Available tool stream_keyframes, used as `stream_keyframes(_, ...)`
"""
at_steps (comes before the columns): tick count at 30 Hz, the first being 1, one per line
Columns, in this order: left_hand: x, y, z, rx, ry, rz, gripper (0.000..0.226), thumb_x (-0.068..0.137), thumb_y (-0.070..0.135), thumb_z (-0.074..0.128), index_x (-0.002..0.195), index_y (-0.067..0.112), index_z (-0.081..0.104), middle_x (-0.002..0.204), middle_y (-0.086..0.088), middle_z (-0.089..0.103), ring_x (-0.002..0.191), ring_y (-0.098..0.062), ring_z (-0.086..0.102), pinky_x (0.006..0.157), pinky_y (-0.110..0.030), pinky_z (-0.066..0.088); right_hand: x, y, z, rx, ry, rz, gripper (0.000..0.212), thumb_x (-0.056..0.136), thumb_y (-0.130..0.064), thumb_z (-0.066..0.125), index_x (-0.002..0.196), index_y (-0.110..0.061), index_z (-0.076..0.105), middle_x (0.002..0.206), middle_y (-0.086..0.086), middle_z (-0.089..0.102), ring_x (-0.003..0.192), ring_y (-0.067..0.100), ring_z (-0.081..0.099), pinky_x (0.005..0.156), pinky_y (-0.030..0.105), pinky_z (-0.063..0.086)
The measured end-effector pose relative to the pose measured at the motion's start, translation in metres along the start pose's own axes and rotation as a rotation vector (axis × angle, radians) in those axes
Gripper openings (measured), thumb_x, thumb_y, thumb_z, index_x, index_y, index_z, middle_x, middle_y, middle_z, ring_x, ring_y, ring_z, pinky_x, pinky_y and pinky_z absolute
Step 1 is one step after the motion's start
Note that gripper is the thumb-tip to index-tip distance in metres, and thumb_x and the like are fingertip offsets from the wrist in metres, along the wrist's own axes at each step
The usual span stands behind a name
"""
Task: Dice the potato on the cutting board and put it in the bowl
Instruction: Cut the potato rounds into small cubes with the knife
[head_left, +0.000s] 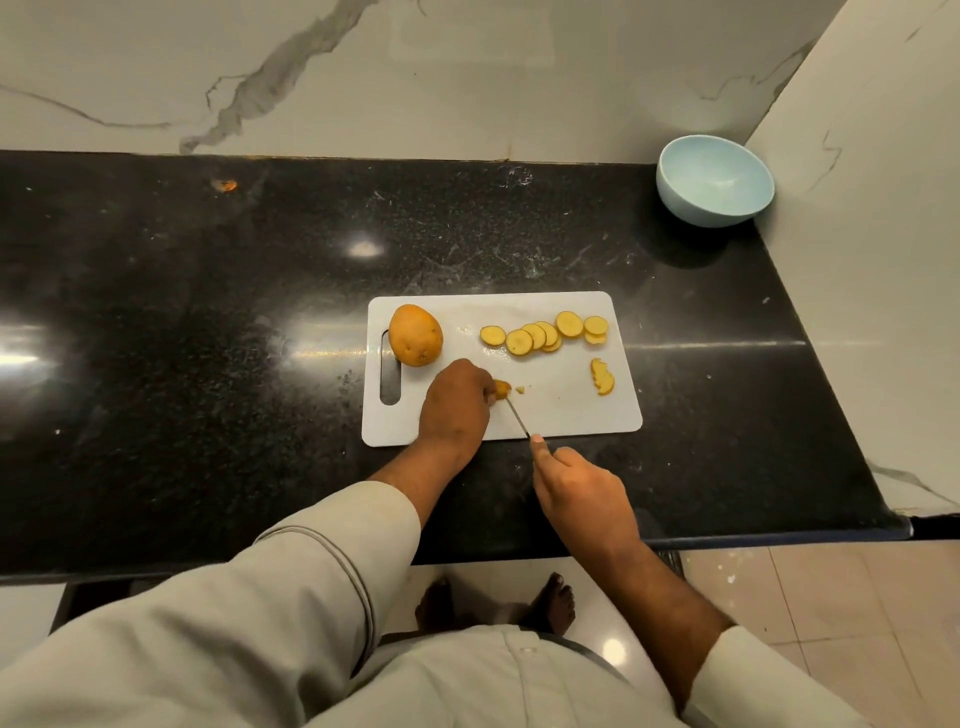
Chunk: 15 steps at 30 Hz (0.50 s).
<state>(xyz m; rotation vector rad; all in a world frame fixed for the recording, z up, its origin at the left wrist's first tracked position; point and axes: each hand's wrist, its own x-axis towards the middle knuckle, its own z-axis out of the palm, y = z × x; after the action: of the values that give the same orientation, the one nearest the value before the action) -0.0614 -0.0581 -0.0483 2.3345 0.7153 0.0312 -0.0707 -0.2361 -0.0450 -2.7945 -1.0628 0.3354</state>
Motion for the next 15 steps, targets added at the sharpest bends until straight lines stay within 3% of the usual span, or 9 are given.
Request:
stream_keyframes(5,-0.002,0.001,0.0,-0.016,0.04,-0.028,0.017,0.09,0.01,0.059,0.098,0.009,0.074,0.099,-0.008,0.066,0.09,-0.024,0.06,0.073,-0.025,0.04,0.021,-0.016,-0.001,0.03,0.09,-0.003,0.04,0.101,-0.02,0.047,0.139,-0.008,0.049,0.092,0.009,0.065,0.066,0.022,0.06,0.055,0.032,0.048)
stream_keyframes(10,0.0,0.003,-0.001,0.002,0.039,-0.035,0.016,0.087,0.007,0.06,0.093,0.009,0.075,0.096,-0.008,0.067,0.086,-0.024,0.06,0.072,-0.028,0.046,0.034,-0.02,0.004,0.019,0.096,0.025,0.041,0.102,-0.022,0.042,0.142,-0.011,0.045,0.094,0.006,0.062,0.069,0.021,0.06,0.054,0.03,0.043)
stream_keyframes(15,0.001,0.005,-0.002,0.008,0.023,-0.026,0.014,0.086,0.006,0.06,0.09,0.006,0.073,0.096,-0.01,0.066,0.088,-0.027,0.059,0.075,-0.032,0.047,0.042,-0.022,0.008,0.016,0.054,0.025,0.045,0.104,-0.022,0.034,0.148,-0.012,0.034,0.104,0.006,0.059,0.081,0.023,0.062,0.065,0.035,0.051)
